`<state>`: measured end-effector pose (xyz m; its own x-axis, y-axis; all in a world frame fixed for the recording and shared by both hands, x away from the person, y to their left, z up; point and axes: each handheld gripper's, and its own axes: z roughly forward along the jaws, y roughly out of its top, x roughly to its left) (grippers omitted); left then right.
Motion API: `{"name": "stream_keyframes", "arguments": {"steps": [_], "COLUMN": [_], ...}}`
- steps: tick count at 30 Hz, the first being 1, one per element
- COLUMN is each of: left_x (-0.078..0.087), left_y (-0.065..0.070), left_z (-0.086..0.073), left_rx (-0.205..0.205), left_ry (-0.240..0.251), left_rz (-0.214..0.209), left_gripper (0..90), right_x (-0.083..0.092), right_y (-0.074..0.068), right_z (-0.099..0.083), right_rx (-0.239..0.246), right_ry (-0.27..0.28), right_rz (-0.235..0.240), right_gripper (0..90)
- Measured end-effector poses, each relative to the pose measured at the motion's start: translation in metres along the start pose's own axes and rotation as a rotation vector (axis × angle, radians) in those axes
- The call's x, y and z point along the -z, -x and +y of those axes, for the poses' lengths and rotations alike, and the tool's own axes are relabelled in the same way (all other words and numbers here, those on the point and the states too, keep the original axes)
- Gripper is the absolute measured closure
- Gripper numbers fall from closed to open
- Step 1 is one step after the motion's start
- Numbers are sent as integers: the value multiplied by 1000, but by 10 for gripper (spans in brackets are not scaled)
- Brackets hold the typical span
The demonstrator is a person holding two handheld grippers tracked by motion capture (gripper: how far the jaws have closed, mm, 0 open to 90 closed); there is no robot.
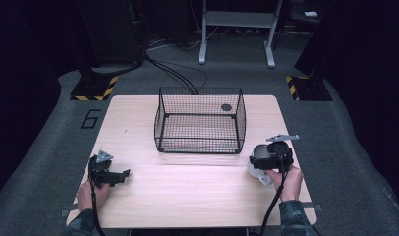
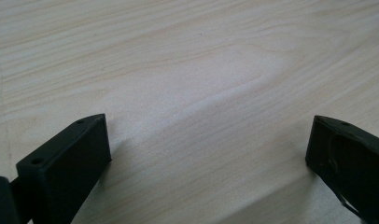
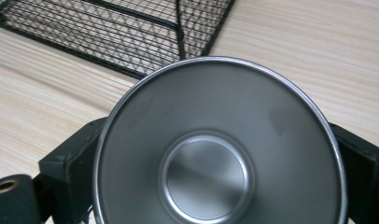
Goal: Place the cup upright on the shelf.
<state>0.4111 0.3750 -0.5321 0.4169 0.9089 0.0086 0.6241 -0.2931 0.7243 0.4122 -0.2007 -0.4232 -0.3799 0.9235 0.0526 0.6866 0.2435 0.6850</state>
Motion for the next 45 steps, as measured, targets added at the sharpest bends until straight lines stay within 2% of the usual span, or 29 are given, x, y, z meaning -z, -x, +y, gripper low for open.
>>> {"name": "stream_keyframes", "arguments": {"steps": [3,6,17,34,45], "left_x": [0,0,0,0,0], "left_y": [0,0,1,1,1], "left_z": [0,0,0,0,0], "left_rx": [1,0,10,9,10], "left_ry": [1,1,6,1,5], "left_rz": [0,0,-1,-2,-2], "left_gripper": [0,0,0,0,0], "right_x": [0,0,-3,-7,-8], "right_y": [-4,-10,-26,-50,-61], "right_z": [2,6,15,32,44], "right_rx": [-3,20,68,111,141], "right_ry": [-8,-2,-11,-14,-18], "right_rz": [15,47,73,144,170], "right_gripper": [55,55,55,55,55]}}
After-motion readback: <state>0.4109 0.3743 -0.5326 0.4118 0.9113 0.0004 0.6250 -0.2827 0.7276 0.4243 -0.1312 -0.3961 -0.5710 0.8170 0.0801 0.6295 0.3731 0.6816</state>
